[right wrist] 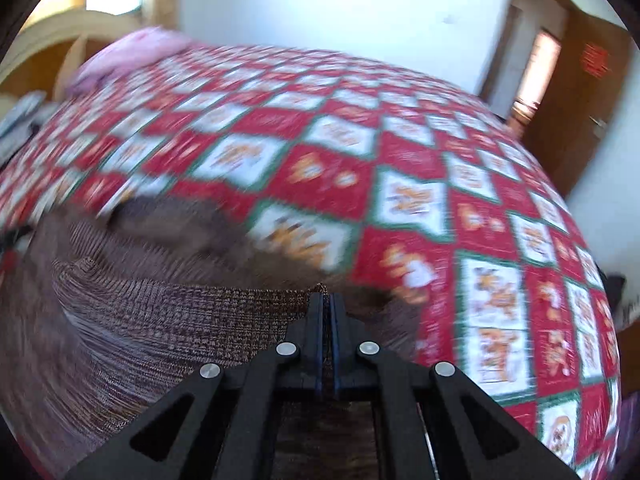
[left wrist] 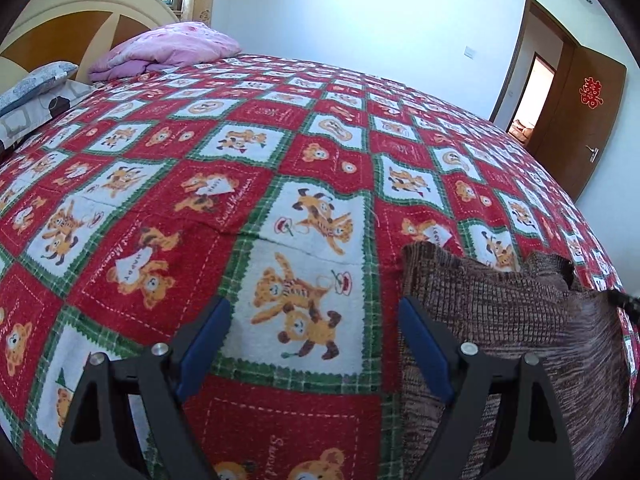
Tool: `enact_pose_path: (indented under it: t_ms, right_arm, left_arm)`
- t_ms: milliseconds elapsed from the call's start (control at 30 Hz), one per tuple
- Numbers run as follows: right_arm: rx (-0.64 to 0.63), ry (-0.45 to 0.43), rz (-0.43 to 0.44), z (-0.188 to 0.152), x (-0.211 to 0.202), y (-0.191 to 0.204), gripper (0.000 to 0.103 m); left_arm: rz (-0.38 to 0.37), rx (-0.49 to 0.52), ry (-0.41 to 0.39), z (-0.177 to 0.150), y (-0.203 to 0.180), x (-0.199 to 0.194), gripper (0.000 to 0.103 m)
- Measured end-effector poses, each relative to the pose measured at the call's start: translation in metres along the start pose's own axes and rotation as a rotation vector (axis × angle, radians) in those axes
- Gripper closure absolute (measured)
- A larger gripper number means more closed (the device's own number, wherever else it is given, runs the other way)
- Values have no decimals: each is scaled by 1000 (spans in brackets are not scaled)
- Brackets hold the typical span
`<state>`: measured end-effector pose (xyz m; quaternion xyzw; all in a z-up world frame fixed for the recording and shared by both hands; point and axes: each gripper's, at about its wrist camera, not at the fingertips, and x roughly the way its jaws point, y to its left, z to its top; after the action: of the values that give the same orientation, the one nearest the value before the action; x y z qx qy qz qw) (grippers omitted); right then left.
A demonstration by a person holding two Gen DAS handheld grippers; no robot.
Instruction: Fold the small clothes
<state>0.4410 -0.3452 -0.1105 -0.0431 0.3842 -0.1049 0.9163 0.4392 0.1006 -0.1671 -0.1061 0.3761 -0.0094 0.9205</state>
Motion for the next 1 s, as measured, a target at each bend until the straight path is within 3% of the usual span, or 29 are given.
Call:
enact_pose_path:
  t_ms: [167, 233, 267, 300, 367, 533, 667, 733, 767, 833, 900, 1000]
  right_arm:
    - [-48, 21, -21, 1, 11, 7, 100]
    - [-37, 44, 23, 0, 14, 8, 98]
    - [-27, 66, 45, 0, 15, 7, 91]
    - [-21, 67, 52, 0, 13, 4, 76]
    - [-4, 36, 58, -2, 5, -5, 60]
    - [120, 36, 74, -8, -6, -37, 60]
    - [99, 91, 106, -24, -2, -33, 60]
    - [38, 93, 38, -32, 0, -24, 63]
    - [10, 95, 4, -36, 3, -21, 72]
    - [-3, 122, -90, -40, 13, -25, 74]
    - [39, 114, -71, -38, 10, -32, 74]
    - [-4, 45, -132, -33, -6, -23, 74]
  left_arm:
    - [0, 0, -1, 0, 0, 0, 14]
    - [0, -1, -1, 0, 0, 0, 14]
    - [-2, -2, -1, 0, 1, 0, 14]
    - [-3, -3, -1, 0, 1, 0, 14]
    - [-4, -4, -3, 0, 0, 1, 14]
    - [-12, -14, -4, 0, 2, 0, 14]
    - [-12, -14, -4, 0, 3, 0, 14]
    - [-9, -12, -4, 0, 2, 0, 14]
    - [-4, -7, -1, 0, 2, 1, 14]
    - [7, 5, -1, 0, -1, 1, 13]
    - [5, 1, -2, 0, 0, 1, 12]
    - [1, -3, -3, 0, 0, 1, 12]
